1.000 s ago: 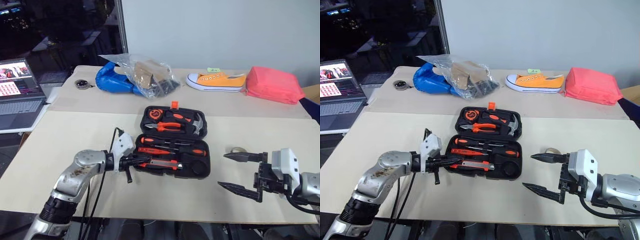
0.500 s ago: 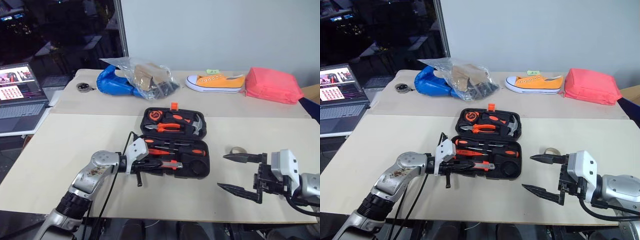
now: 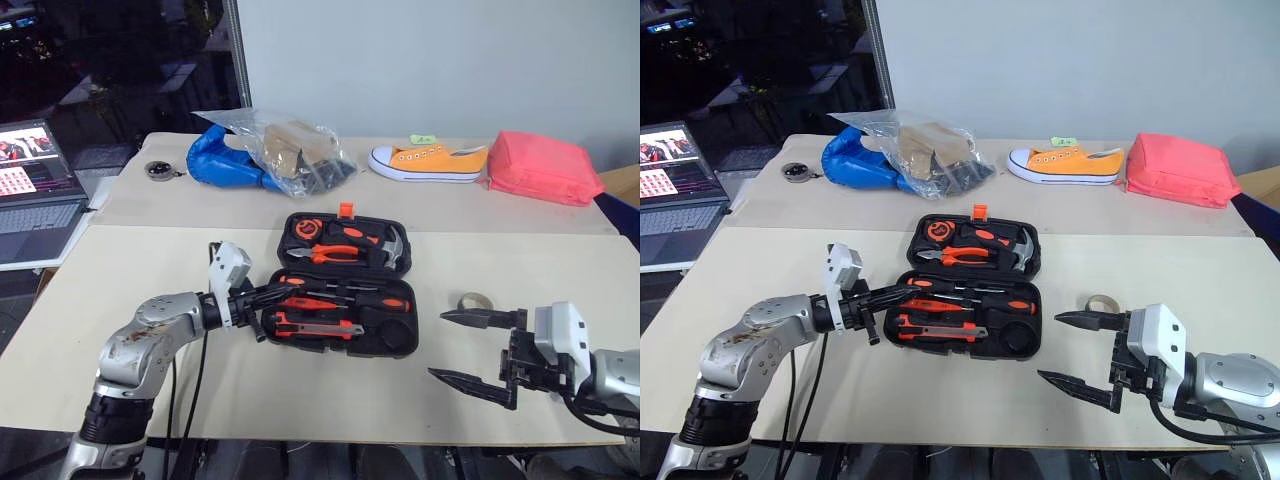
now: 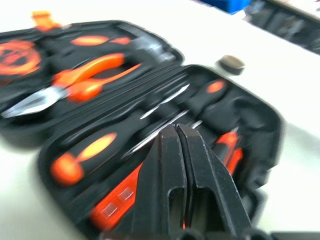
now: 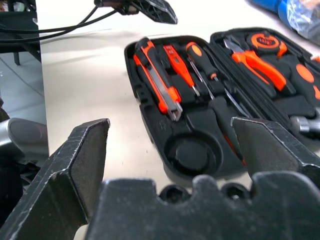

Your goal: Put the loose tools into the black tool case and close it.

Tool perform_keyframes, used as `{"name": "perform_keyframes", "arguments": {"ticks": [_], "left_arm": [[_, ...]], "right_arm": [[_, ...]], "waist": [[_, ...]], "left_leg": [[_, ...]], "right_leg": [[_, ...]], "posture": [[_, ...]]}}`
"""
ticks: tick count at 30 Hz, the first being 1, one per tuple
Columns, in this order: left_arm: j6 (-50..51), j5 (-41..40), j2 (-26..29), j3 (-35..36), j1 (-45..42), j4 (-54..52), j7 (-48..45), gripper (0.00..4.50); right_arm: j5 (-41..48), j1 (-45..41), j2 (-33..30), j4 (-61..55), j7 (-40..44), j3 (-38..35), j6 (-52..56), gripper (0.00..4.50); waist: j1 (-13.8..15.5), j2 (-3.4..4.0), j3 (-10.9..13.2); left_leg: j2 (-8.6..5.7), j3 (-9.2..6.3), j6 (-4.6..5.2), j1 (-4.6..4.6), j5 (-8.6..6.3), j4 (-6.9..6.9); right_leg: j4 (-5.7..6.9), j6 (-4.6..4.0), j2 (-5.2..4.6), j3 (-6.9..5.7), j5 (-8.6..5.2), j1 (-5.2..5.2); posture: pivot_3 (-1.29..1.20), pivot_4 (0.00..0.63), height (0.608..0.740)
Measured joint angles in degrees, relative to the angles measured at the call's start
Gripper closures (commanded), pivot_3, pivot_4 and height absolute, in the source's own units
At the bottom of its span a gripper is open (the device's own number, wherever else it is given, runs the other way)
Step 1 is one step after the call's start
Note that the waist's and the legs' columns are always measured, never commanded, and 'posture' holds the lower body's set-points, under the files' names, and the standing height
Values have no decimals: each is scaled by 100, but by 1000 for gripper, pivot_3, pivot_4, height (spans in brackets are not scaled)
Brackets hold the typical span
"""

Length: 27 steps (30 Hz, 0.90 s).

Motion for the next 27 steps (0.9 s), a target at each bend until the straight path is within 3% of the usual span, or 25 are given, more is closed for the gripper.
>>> {"name": "perform_keyframes", "arguments": {"ticks": [7, 17, 27], "left_arm": [[-508, 562, 190, -499, 276, -34, 58, 4414], [-1439, 1401, 123, -1224, -130, 567, 106, 4414], [-958, 716, -8, -1090, -568, 370, -447, 4414]], "right_arm": [[-5, -49, 1, 76, 11, 28, 0, 0], [-5, -49, -1, 81, 21, 28, 0, 0], [-5, -27, 0, 78, -1, 28, 0, 0]], "waist": [[29, 0, 0], [41, 9, -6], [30, 3, -2]], "left_leg": [[2, 1, 0, 6, 0, 0], [-2, 5, 0, 16, 0, 0], [-2, 2, 0, -12, 0, 0]], "right_leg": [[1, -3, 3, -1, -1, 2], [2, -3, 1, 3, -1, 10], [-1, -1, 4, -1, -2, -8]], "posture": [[0, 150, 740], [0, 150, 740], [0, 150, 740]]}}
